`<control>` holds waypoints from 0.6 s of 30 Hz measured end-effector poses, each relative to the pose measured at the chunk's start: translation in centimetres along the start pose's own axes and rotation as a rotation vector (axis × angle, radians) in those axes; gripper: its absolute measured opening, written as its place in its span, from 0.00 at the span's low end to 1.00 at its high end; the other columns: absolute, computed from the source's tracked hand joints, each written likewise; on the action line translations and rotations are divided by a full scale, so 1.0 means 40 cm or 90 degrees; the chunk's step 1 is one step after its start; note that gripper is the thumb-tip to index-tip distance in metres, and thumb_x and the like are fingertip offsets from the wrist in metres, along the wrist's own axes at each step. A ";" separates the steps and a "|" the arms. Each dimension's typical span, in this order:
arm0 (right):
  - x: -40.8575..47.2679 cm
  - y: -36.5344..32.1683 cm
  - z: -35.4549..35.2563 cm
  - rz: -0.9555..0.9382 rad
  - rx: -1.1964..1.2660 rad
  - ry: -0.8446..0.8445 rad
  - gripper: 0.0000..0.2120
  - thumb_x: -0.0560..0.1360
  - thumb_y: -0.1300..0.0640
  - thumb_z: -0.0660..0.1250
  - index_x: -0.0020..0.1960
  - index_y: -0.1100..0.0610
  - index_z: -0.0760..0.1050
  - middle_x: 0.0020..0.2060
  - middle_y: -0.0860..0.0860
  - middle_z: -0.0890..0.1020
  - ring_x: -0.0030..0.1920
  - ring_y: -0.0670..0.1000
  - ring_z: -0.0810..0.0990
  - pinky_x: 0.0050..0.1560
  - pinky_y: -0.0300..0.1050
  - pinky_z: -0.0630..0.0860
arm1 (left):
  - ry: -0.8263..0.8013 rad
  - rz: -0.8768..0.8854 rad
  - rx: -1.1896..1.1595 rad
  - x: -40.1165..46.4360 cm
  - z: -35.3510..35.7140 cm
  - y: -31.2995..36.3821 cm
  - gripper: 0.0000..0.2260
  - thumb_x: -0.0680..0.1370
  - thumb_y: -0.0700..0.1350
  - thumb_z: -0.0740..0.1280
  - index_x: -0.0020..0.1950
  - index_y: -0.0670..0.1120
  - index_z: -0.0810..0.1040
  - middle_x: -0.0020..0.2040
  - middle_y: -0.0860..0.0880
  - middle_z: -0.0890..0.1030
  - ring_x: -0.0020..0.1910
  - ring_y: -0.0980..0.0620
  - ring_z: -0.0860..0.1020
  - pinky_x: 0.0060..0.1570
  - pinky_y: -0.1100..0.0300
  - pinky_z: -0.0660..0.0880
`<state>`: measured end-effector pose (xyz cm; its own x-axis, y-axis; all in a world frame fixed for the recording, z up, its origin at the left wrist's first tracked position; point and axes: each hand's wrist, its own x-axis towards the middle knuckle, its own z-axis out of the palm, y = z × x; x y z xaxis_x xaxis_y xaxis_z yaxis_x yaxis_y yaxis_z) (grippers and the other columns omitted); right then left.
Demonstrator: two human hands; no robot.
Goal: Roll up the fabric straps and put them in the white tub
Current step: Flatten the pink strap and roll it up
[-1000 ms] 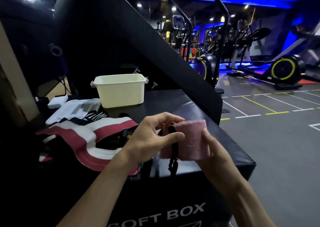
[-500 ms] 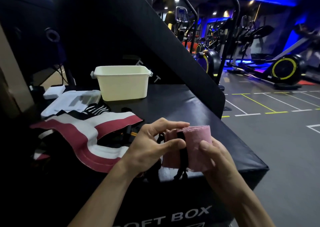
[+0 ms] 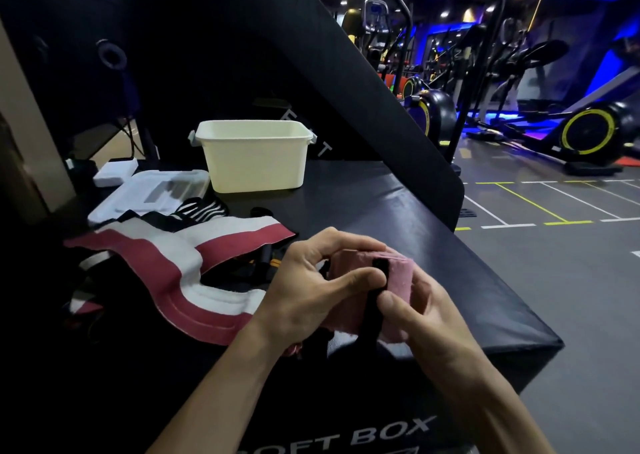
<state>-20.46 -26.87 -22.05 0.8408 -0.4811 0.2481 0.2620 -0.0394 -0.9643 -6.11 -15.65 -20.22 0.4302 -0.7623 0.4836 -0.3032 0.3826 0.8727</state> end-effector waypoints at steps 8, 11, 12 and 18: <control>-0.004 -0.020 0.011 0.077 0.212 0.003 0.30 0.65 0.48 0.74 0.62 0.64 0.79 0.55 0.69 0.82 0.51 0.65 0.84 0.49 0.57 0.83 | -0.108 -0.036 0.132 -0.002 -0.016 -0.006 0.25 0.75 0.51 0.76 0.71 0.52 0.78 0.65 0.56 0.82 0.67 0.57 0.78 0.69 0.54 0.74; -0.022 -0.034 0.012 0.143 0.271 -0.061 0.29 0.62 0.44 0.76 0.57 0.60 0.84 0.48 0.62 0.85 0.44 0.55 0.86 0.41 0.46 0.82 | -0.100 -0.039 0.121 -0.005 -0.027 -0.002 0.24 0.76 0.48 0.75 0.72 0.49 0.78 0.65 0.55 0.83 0.67 0.57 0.78 0.71 0.50 0.73; -0.026 -0.036 0.012 0.155 0.281 -0.063 0.32 0.60 0.42 0.78 0.58 0.61 0.84 0.48 0.62 0.85 0.44 0.55 0.85 0.42 0.45 0.82 | -0.094 -0.038 0.120 -0.006 -0.028 -0.003 0.23 0.76 0.47 0.75 0.71 0.48 0.78 0.64 0.55 0.83 0.67 0.56 0.79 0.71 0.49 0.73; -0.035 -0.040 0.021 0.162 0.287 -0.065 0.34 0.61 0.41 0.78 0.59 0.62 0.83 0.48 0.62 0.85 0.45 0.55 0.85 0.43 0.44 0.81 | -0.059 -0.030 0.065 -0.013 -0.029 0.007 0.18 0.75 0.44 0.74 0.66 0.47 0.82 0.58 0.51 0.86 0.61 0.52 0.83 0.64 0.52 0.78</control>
<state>-21.65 -25.41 -20.76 0.9405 -0.3374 0.0413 0.2027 0.4592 -0.8649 -5.42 -14.54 -20.14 0.3662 -0.8251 0.4303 -0.3715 0.2943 0.8805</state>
